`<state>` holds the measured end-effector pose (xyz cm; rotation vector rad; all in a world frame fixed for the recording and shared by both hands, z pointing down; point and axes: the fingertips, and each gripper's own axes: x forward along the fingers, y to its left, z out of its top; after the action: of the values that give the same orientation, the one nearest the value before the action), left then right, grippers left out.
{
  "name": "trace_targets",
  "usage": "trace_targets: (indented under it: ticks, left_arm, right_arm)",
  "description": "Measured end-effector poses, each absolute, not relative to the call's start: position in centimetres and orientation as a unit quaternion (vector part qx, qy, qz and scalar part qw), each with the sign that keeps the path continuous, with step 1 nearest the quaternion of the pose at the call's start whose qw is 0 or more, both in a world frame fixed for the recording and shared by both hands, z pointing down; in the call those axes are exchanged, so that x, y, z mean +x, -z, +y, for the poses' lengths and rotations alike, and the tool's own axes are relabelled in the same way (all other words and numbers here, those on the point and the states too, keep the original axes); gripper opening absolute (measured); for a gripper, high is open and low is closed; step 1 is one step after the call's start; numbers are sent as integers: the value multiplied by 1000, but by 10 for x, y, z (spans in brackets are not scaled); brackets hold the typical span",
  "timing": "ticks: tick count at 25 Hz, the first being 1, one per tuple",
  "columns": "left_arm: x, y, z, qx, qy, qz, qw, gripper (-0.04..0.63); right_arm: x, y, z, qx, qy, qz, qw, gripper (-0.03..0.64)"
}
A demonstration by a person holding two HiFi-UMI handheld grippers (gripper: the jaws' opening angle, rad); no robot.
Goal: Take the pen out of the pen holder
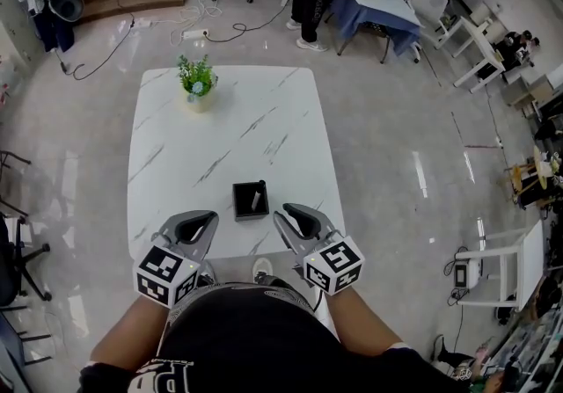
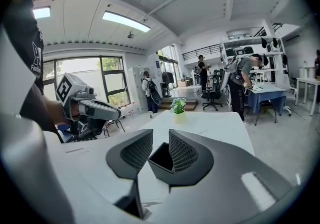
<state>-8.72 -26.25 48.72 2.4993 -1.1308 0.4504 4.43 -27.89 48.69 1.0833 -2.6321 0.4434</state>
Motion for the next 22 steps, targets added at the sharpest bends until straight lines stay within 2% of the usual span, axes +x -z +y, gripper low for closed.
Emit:
trace_targets:
  ticks: [2, 22]
  left_arm:
    - [-88, -488, -262, 884, -161, -400, 181, 57]
    - [-87, -494, -260, 880, -155, -409, 186, 57]
  right_arm:
    - [43, -489, -278, 370, -154, -907, 133, 81]
    - [47, -498, -284, 378, -161, -902, 132, 81]
